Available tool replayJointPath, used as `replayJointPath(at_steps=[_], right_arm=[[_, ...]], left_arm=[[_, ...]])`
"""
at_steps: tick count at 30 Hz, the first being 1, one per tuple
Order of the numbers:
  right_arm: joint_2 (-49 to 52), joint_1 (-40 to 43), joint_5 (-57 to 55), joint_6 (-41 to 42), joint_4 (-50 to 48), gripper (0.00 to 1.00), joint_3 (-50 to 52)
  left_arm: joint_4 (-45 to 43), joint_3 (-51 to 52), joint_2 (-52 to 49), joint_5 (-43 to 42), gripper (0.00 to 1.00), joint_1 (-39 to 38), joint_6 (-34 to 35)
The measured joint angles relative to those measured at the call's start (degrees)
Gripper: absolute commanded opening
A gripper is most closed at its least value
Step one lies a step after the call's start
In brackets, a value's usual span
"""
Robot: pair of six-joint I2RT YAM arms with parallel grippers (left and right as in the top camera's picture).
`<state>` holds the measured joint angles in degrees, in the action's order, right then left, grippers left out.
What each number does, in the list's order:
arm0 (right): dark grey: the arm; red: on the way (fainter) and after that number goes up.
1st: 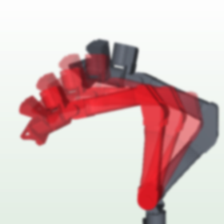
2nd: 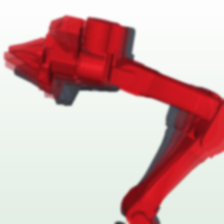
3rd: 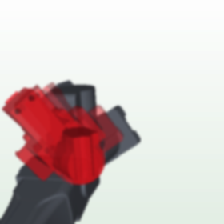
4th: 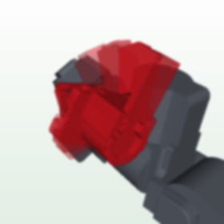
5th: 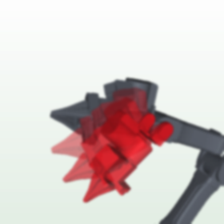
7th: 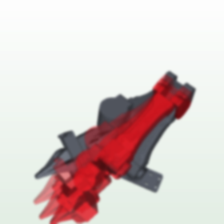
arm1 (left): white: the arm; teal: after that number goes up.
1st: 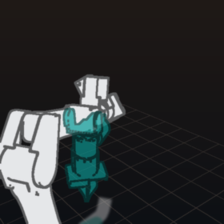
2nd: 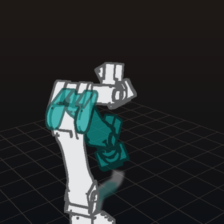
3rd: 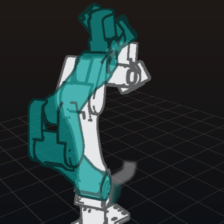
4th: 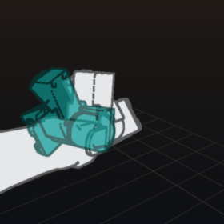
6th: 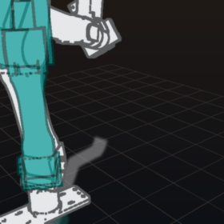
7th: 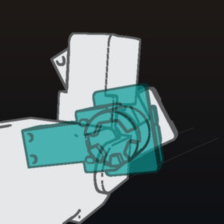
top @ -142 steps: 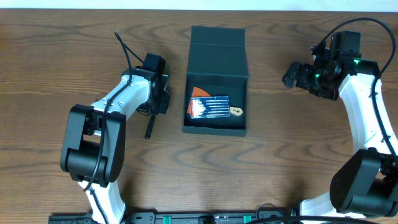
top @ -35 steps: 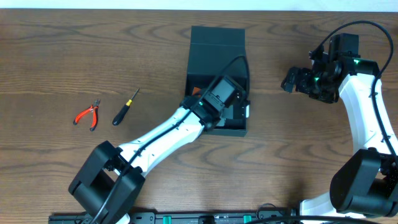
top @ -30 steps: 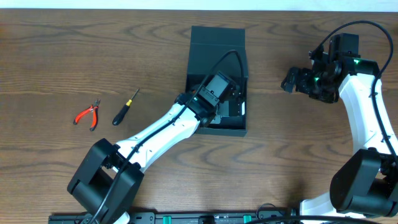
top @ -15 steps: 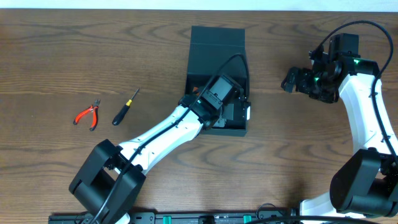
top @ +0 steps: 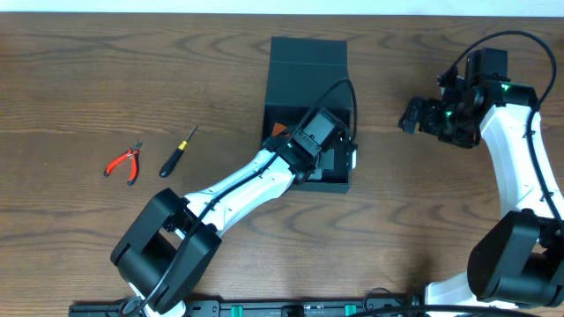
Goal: Pack container
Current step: 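Open the left gripper and withdraw it toward the pliers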
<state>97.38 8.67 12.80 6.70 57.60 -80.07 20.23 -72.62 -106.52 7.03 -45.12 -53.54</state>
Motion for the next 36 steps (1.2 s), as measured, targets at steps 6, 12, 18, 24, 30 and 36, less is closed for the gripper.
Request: replayJointPath(at_steps=[6, 12, 18, 24, 30, 36], right_arm=[[0.0, 0.0, -0.4, -0.2, 0.0, 0.98, 0.0], [0.0, 0.0, -0.7, -0.4, 0.0, 0.98, 0.0], [0.0, 0.0, -0.8, -0.4, 0.0, 0.98, 0.0], [0.0, 0.0, -0.8, -0.4, 0.0, 0.98, 0.0], [0.0, 0.0, -0.8, -0.4, 0.0, 0.99, 0.0], [0.0, 0.0, -0.8, -0.4, 0.0, 0.99, 0.0]], left_arm=[[0.7, -3.7, 0.8, 6.5, 0.67, 0.5, 8.8], [0.5, -9.3, 7.6, 11.7, 0.72, 2.7, 17.5], [3.2, -11.3, 18.2, 13.5, 0.72, 8.2, 24.6], [12.0, -11.4, 19.6, 14.8, 0.73, 14.5, 29.5], [17.1, -11.4, 19.3, 16.1, 0.76, 24.9, 41.5], [23.6, -11.4, 18.9, 10.8, 0.57, 42.2, 53.4]])
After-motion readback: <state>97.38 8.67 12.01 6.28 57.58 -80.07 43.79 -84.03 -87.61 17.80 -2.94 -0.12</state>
